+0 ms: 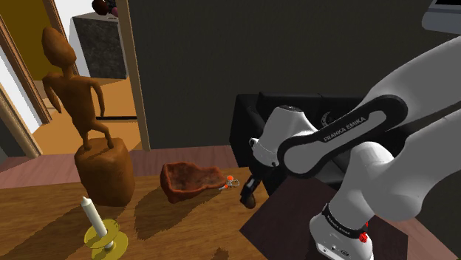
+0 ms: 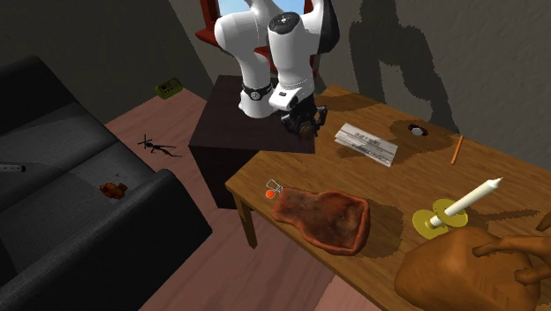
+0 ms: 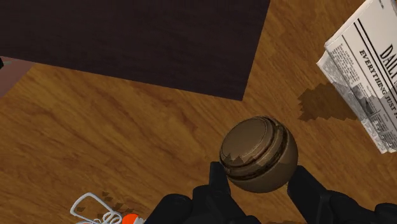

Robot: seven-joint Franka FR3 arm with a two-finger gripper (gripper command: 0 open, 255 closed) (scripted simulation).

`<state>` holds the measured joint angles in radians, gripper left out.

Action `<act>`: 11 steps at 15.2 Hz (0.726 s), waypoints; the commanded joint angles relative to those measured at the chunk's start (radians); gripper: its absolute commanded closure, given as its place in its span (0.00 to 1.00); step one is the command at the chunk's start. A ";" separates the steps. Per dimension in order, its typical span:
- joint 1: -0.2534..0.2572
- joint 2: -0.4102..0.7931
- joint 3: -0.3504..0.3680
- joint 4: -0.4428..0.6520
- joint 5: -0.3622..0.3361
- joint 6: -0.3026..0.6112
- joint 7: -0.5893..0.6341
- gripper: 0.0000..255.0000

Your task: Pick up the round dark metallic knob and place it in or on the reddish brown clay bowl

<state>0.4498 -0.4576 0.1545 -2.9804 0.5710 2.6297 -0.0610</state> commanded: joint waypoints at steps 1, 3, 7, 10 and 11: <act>-0.017 -0.040 0.008 0.008 -0.027 -0.047 0.026 1.00; -0.029 -0.076 0.011 0.015 -0.048 -0.090 0.044 1.00; -0.050 -0.141 0.015 0.034 -0.082 -0.173 0.075 1.00; -0.062 -0.184 0.014 0.053 -0.104 -0.233 0.095 1.00; -0.066 -0.197 0.014 0.059 -0.111 -0.252 0.101 1.00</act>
<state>0.3864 -0.6437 0.1664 -2.9297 0.4661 2.3965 0.0306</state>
